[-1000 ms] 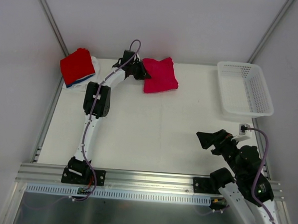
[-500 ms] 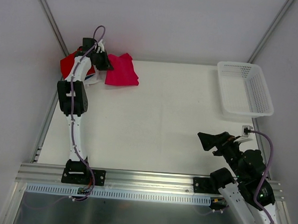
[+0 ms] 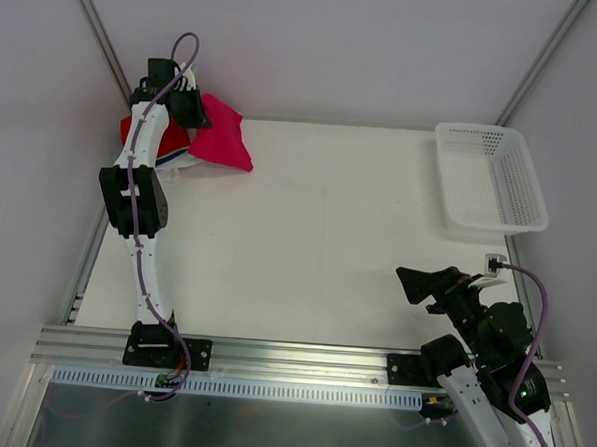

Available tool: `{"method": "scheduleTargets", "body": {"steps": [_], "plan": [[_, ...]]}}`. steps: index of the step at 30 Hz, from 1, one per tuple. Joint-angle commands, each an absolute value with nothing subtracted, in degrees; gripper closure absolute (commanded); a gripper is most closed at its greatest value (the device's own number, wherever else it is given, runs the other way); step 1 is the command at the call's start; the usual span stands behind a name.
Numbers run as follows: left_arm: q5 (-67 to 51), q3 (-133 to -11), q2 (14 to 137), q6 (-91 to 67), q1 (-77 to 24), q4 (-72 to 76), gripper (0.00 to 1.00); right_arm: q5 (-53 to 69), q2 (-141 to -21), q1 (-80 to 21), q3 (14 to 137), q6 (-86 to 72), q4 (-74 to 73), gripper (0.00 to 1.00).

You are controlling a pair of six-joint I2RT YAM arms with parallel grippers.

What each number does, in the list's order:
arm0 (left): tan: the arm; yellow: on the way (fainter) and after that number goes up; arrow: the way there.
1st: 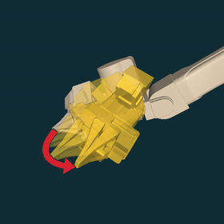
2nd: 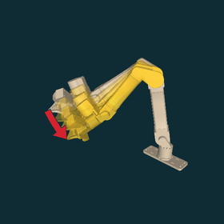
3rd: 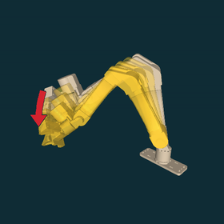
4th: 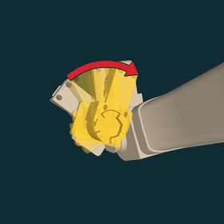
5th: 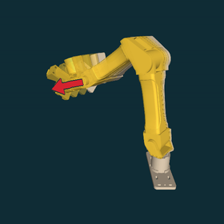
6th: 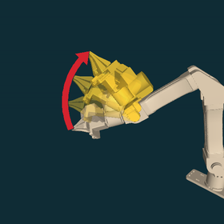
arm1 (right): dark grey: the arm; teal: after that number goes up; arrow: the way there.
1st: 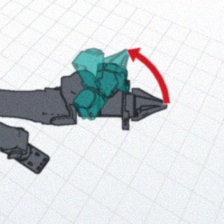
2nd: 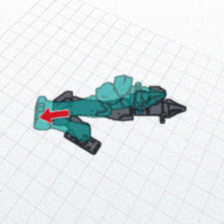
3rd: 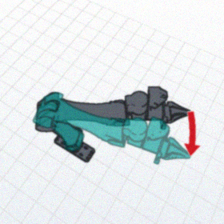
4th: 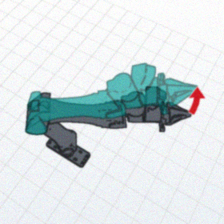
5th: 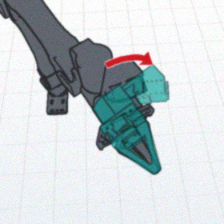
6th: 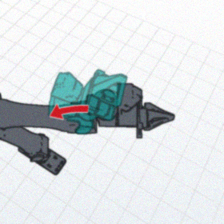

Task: Fold and stack the t-shirts
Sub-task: Put the neatly folded tshirt into the corner of the board with the left arm

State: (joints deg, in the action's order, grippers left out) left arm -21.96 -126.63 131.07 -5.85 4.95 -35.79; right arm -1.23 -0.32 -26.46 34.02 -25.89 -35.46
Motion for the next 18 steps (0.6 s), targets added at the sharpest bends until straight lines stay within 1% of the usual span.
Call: {"method": "scheduleTargets", "body": {"steps": [1,2,6,10,12,15,18], "plan": [[-20.31,-132.27,121.65,-3.78,5.19,-34.45,1.0,-0.62,5.63,-26.72,34.01,-25.49,-35.42,0.01],[-19.61,-133.67,121.03,-3.69,5.1,-34.19,1.0,1.21,5.54,-26.72,33.84,-25.4,-35.42,0.0],[-15.74,-135.88,118.4,-2.9,5.71,-33.66,1.0,1.76,5.1,-26.81,34.01,-25.05,-35.59,0.0],[-12.57,-135.7,117.42,-3.25,9.83,-33.05,1.0,1.85,4.66,-26.81,34.8,-24.35,-36.82,0.01],[-13.7,-135.18,117.77,-5.17,12.21,-32.52,1.0,1.85,4.31,-26.81,35.85,-23.82,-38.23,0.01],[-18.36,-134.65,119.18,-8.33,17.3,-31.38,1.0,1.14,4.39,-26.72,36.39,-23.38,-40.07,0.01],[-19.68,-135.52,120.49,-8.52,18.37,-30.68,1.0,0.97,5.01,-26.81,36.04,-23.82,-40.69,0.0]]}}
